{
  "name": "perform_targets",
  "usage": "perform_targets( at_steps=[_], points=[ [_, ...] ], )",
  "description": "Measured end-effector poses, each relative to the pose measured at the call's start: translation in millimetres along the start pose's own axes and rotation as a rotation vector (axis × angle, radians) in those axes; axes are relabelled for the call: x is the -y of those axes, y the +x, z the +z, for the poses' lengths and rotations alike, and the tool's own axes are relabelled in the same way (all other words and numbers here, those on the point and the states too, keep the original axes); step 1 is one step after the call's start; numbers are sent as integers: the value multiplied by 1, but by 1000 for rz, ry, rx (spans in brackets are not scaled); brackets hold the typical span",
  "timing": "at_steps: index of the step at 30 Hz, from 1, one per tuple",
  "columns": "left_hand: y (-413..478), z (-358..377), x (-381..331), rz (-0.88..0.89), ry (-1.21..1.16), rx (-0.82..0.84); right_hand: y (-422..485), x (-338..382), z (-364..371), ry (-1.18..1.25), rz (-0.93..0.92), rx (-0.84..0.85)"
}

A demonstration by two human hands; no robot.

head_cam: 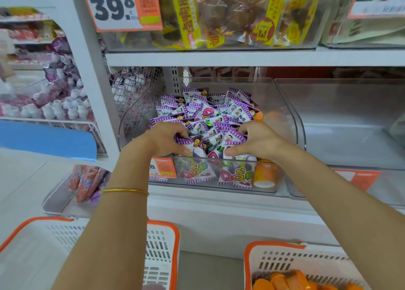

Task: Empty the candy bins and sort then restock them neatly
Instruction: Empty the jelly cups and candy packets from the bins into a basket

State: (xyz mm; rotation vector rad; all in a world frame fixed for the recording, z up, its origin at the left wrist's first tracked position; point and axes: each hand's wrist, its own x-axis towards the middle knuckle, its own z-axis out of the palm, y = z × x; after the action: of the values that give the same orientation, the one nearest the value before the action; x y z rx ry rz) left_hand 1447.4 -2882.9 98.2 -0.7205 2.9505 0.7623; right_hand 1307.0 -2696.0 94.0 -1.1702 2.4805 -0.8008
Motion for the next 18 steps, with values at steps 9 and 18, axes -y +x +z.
perform_targets(
  at_steps=[9, 18],
  points=[
    [7, 11, 10, 38, 12, -124, 4, 1, 2, 9, -94, -154],
    [1, 15, 7, 70, -62, -350, 4, -2, 4, 150, -216, -342]
  ],
)
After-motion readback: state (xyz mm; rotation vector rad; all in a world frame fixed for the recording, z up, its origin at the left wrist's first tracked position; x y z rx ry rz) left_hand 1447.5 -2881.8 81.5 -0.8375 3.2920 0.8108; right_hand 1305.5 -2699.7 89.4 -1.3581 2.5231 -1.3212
